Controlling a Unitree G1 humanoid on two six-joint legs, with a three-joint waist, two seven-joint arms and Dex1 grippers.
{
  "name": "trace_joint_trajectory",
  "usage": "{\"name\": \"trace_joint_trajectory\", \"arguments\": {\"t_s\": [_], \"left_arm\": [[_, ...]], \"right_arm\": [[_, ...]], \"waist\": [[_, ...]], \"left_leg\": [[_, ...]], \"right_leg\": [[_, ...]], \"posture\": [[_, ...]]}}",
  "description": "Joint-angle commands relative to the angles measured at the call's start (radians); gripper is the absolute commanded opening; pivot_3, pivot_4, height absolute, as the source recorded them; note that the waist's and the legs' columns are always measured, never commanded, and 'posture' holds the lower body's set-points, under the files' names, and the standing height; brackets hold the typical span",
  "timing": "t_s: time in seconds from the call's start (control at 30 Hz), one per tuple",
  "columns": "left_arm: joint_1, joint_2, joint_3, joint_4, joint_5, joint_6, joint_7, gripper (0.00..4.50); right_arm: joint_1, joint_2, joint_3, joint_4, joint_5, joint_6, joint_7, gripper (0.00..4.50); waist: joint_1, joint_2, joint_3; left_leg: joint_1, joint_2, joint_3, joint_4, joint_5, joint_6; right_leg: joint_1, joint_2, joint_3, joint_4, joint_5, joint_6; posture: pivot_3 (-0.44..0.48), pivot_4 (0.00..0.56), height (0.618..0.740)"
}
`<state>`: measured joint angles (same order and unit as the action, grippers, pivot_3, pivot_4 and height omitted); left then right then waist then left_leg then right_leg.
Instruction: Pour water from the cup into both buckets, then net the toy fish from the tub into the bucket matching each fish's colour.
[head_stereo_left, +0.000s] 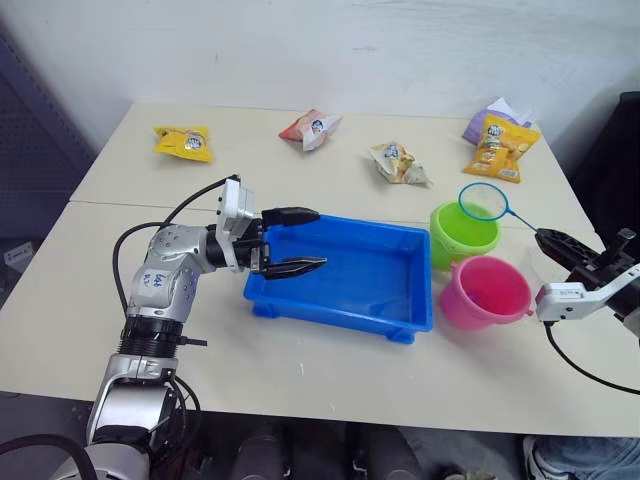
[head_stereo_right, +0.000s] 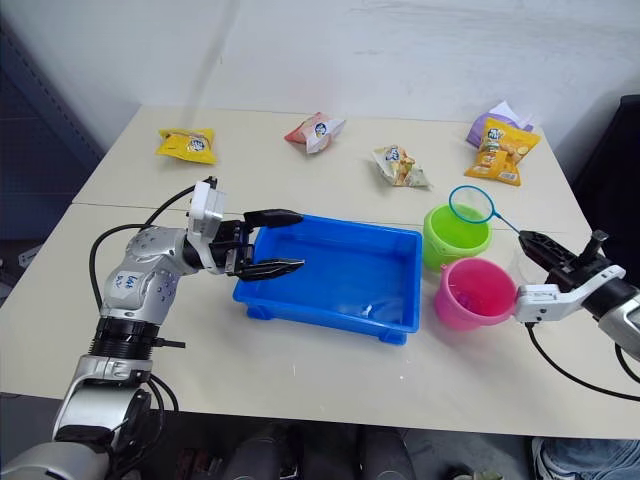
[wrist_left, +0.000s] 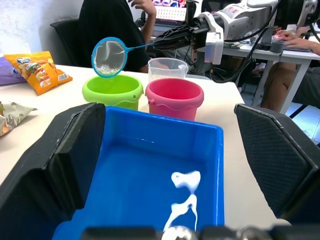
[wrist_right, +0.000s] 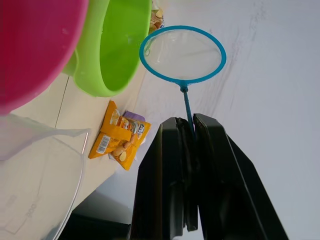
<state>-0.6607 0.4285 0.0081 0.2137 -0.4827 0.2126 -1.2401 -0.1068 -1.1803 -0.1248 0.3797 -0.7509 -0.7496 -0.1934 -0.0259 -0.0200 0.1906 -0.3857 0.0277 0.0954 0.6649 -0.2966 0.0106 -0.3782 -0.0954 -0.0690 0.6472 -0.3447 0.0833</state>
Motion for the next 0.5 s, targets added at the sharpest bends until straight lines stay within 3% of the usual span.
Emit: {"name": "trace_joint_trajectory", "arguments": {"t_s": [0.03, 0.17, 0.3, 0.37, 0.5], "left_arm": [[-0.016, 0.000, 0.016, -0.002, -0.007, -0.056, -0.027, 4.43], [-0.025, 0.022, 0.055, -0.027, -0.051, -0.071, -0.062, 4.43], [-0.005, 0.133, 0.105, -0.145, -0.138, 0.039, -0.115, 4.43], [0.020, 0.178, 0.117, -0.167, -0.154, 0.059, -0.136, 4.43], [0.162, 0.293, 0.135, -0.191, -0.127, 0.014, -0.249, 4.43]], "right_arm": [[0.018, 0.022, -0.032, -0.042, 0.406, -0.021, 0.223, 0.00], [0.031, 0.095, -0.016, -0.129, 0.783, 0.095, 0.488, 0.00], [0.123, 0.160, -0.036, -0.503, 1.372, 0.430, 0.758, 0.00], [0.178, 0.137, -0.040, -0.642, 1.495, 0.576, 0.847, 0.00], [0.210, 0.128, 0.031, -0.842, 1.577, 0.765, 0.918, 0.00]], "waist": [[-0.003, 0.000, 0.000], [-0.003, 0.000, 0.000], [-0.003, 0.000, 0.000], [0.000, 0.002, 0.001], [0.003, 0.002, 0.001]], "left_leg": [[0.000, 0.000, 0.000, 0.000, 0.000, 0.000], [0.001, 0.001, 0.000, 0.000, 0.000, 0.000], [0.001, 0.002, -0.002, 0.000, 0.000, 0.000], [0.001, 0.002, -0.003, -0.001, 0.000, 0.001], [0.001, 0.001, -0.004, 0.000, -0.002, 0.003]], "right_leg": [[0.000, 0.000, 0.000, 0.000, 0.000, 0.000], [0.001, 0.001, 0.000, 0.000, 0.000, 0.000], [0.002, 0.001, -0.001, 0.000, 0.000, 0.000], [0.002, 0.001, -0.001, 0.000, 0.000, 0.000], [0.004, -0.001, -0.002, -0.001, 0.000, 0.000]], "posture": [[0.000, 0.150, 0.738], [0.000, 0.150, 0.738], [0.000, 0.150, 0.738], [0.000, 0.150, 0.738], [0.000, 0.150, 0.738]]}}
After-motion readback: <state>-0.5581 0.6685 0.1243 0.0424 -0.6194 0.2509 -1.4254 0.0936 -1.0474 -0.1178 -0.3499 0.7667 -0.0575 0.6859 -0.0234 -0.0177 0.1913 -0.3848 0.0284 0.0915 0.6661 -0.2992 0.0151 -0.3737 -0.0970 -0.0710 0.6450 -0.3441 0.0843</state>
